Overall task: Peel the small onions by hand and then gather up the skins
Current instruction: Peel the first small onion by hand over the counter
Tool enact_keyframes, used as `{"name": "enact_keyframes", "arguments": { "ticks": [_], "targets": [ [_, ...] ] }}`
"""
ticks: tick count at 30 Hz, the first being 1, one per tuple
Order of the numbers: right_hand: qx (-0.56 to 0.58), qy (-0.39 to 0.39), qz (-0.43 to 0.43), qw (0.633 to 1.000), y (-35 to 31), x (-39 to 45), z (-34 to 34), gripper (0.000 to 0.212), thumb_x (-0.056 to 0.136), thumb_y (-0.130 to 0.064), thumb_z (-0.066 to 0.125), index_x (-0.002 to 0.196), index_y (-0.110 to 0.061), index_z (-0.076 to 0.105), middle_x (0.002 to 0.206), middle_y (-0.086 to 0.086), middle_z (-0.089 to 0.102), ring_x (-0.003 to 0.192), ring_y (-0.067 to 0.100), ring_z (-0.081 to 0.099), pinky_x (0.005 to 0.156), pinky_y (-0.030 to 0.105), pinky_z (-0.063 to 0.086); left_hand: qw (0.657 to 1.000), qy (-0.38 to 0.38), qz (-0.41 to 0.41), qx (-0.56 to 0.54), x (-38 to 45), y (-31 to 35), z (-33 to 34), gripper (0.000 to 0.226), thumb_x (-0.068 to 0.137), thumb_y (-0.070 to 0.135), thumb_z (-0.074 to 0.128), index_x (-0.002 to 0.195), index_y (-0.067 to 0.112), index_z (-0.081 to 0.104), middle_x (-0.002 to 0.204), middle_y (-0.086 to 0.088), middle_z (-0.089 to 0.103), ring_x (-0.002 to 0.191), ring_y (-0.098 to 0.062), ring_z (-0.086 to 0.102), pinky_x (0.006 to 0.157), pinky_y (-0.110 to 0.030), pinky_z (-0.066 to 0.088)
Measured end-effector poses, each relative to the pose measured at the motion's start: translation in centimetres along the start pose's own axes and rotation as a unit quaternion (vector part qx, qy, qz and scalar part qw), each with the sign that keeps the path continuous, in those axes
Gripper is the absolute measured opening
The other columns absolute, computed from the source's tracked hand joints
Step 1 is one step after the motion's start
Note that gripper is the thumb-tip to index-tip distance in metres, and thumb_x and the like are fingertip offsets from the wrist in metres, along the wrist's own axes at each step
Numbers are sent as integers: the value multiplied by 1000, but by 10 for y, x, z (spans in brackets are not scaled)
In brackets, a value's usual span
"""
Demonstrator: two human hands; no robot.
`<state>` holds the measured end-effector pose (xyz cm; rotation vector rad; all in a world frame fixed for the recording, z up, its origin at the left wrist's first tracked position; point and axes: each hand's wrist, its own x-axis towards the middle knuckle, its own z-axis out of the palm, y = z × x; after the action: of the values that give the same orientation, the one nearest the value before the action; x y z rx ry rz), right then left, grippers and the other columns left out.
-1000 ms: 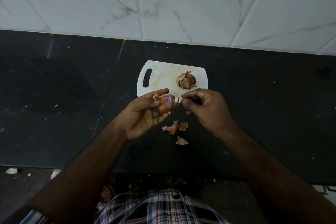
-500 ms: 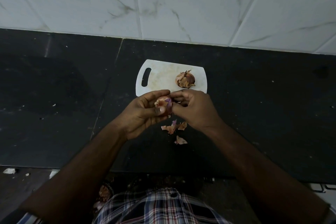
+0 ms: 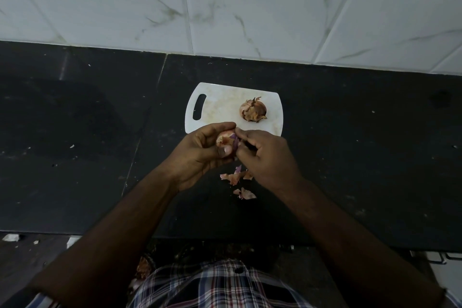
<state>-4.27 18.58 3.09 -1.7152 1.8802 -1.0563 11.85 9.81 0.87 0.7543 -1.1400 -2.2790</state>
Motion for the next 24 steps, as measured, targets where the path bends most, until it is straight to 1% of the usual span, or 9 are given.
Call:
{"name": "enact_keyframes", "arguments": {
  "ticks": [1,4,7,11,14,16,18,20,24],
  "targets": [
    [2,2,-8,1000,1,0,1,32,96,-14,58,126,-4,66,107,9,72,90,12,67,81,29,59,1000,0,1,0,0,-1,1,53,83,-7,64,133,8,59,121,-12,69,108,-22,69,85,-33,59],
    [-13,17,-29,999,2,-2,3,33,96,-12,57,127,-2,64,118,13,70,105,13,64,92,16,49,1000,2,5,-4,2,-3,0,52,82,-6,65,132,10,61,124,-13,68,112,-25,67,90,-37,59],
    [-28,33,-35,998,4,-2,7,32,96,-13,58,125,-1,65,112,13,71,102,16,65,89,22,52,1000,3,6,-4,3,-5,0,50,83,-5,66,130,11,63,127,-16,67,114,-27,66,97,-43,56],
    [-39,81,-43,995,9,1,11,23,94,-8,62,114,-1,71,98,11,74,90,15,67,79,30,58,1000,3,0,-18,3,-3,3,51,83,-6,64,131,9,62,127,-15,66,111,-27,68,86,-36,59],
    [23,83,22,996,10,5,7,25,95,-8,60,118,-9,72,106,0,74,94,4,68,79,19,58,999,-10,0,-41,2,-2,3,50,84,-5,64,132,9,61,125,-16,67,107,-30,70,88,-38,60],
    [110,72,94,987,12,9,3,27,97,-7,56,118,-13,72,111,-3,74,99,2,68,87,26,59,998,-16,-2,-62,2,-1,3,51,83,-2,67,132,11,61,126,-17,66,107,-33,69,88,-38,60],
    [183,58,127,973,14,9,0,25,97,-10,59,118,-15,72,112,-4,74,104,4,68,93,33,57,997,-9,-1,-75,3,-1,2,54,79,1,70,131,12,63,130,-18,64,109,-34,68,86,-36,60],
    [180,52,102,977,14,6,0,21,93,-15,68,113,-18,75,108,-8,74,103,3,68,92,31,57,997,-4,0,-82,3,-1,2,50,82,-3,68,130,12,64,131,-18,62,109,-31,69,87,-36,59],
    [116,97,84,985,13,3,6,18,87,-8,71,101,-18,78,94,-8,75,89,5,70,81,27,58,997,9,-7,-82,2,-2,4,48,86,-7,58,131,11,63,128,-19,64,107,-34,70,91,-39,59]
  ]
}}
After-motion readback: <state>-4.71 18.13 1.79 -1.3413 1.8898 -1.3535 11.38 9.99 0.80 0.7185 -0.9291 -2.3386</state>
